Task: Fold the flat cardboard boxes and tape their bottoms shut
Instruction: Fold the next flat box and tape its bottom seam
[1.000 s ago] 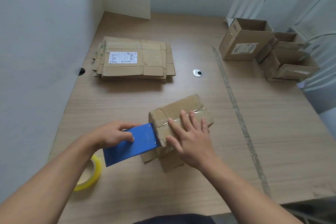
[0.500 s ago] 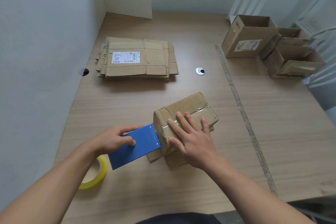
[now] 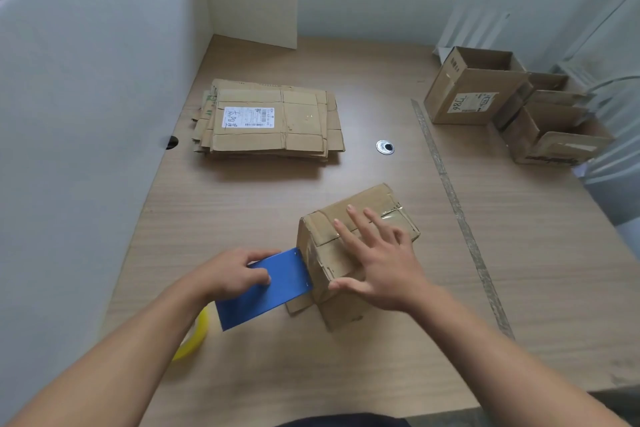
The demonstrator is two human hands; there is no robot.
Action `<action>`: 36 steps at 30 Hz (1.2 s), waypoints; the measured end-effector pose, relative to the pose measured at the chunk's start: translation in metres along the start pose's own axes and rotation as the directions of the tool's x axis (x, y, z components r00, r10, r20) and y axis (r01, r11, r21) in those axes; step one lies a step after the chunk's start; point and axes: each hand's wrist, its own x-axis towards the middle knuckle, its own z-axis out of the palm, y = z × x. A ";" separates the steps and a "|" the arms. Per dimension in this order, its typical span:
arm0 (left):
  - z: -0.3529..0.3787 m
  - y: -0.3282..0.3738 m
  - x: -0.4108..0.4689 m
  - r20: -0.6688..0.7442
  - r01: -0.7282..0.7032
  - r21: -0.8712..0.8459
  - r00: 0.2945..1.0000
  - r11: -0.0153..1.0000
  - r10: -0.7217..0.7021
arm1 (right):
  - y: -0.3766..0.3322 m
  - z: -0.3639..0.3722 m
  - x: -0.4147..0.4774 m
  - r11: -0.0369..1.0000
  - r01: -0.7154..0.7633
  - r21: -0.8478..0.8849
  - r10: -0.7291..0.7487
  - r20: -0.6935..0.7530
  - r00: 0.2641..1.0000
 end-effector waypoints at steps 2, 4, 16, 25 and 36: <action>-0.003 0.002 0.003 -0.012 0.011 0.046 1.000 0.999 -0.011 | 0.022 -0.017 0.012 0.996 0.065 -0.061 -0.062 0.045 0.997; -0.008 0.000 0.007 -0.026 0.031 0.120 0.999 0.992 -0.028 | 0.040 -0.030 0.025 0.985 0.115 -0.132 -0.104 0.086 0.991; -0.027 0.000 0.019 0.026 0.083 0.186 0.996 0.979 -0.089 | 0.058 -0.006 0.027 0.988 0.144 -0.049 -0.142 0.042 0.989; -0.019 0.005 0.031 -0.023 0.093 0.084 0.996 0.992 -0.092 | 0.058 0.000 0.025 0.980 0.159 -0.118 -0.157 0.027 0.987; 0.010 0.017 0.036 -0.237 0.200 0.450 0.966 0.871 -0.099 | 0.054 -0.001 0.024 0.989 0.130 -0.069 -0.126 0.057 0.990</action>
